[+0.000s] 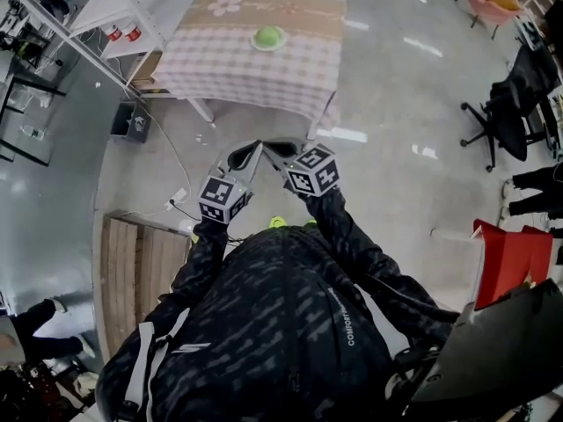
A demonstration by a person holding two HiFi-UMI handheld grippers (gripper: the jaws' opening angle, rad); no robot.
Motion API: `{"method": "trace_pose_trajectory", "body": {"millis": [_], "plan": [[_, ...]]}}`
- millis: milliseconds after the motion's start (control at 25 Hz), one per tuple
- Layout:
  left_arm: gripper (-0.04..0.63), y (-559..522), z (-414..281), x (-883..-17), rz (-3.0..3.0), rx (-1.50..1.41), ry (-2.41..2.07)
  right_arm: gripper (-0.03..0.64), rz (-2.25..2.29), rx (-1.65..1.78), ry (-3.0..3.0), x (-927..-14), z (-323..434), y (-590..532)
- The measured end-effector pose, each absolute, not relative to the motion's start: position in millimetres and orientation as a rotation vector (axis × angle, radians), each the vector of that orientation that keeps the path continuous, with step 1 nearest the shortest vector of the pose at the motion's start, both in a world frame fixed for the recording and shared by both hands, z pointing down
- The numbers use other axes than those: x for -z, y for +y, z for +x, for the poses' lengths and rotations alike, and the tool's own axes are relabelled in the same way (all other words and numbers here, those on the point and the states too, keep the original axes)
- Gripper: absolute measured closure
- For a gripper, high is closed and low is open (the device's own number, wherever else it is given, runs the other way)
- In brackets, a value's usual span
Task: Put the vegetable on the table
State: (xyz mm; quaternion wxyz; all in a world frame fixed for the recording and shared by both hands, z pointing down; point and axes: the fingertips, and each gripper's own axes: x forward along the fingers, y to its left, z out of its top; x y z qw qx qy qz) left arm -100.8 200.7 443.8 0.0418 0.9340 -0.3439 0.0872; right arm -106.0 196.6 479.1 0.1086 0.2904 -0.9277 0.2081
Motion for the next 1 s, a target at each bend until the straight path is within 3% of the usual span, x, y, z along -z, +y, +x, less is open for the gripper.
{"method": "trace_pose_trajectory", "body": {"millis": [1000], "plan": [[0.597, 201.9, -86.9, -459.6, 2.819, -0.282, -1.024, 0.614, 0.891, -0.623, -2.722, -484.9, -84.5, 200.0]]}}
